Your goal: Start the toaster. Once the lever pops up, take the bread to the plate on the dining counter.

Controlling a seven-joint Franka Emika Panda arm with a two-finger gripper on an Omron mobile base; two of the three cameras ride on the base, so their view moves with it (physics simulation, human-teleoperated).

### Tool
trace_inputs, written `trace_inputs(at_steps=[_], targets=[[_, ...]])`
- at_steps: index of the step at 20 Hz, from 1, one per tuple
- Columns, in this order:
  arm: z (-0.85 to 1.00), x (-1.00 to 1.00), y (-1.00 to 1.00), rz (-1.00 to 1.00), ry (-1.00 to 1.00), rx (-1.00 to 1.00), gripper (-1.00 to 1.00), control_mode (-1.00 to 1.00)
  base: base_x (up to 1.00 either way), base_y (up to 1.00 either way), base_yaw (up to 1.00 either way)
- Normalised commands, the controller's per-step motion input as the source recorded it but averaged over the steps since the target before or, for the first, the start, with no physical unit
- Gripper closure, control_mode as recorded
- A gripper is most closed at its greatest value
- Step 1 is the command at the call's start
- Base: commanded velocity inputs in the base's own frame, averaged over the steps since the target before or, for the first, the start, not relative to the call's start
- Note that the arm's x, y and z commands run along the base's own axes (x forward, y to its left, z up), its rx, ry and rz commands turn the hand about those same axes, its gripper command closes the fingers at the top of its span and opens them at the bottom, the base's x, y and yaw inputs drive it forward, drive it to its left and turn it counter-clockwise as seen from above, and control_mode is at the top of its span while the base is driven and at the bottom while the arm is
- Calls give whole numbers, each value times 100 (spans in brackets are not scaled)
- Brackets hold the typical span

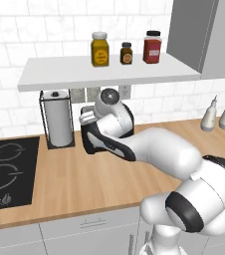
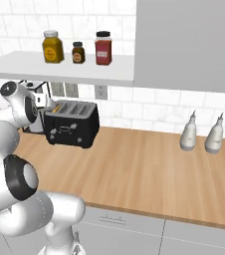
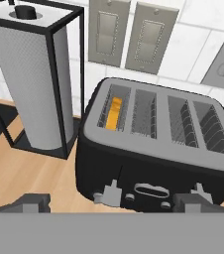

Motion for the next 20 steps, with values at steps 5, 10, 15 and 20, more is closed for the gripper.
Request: trace_inputs(at_steps=[5,10,15,20], targets=[[0,0,0,0,0,0,-100,-100,0,0,0],[0,0,0,0,0,0,-100,-100,0,0,0],[0,0,0,0,0,0,-100,-100,0,0,0],[0,0,0,0,0,0,-100,-100,0,0,0]])
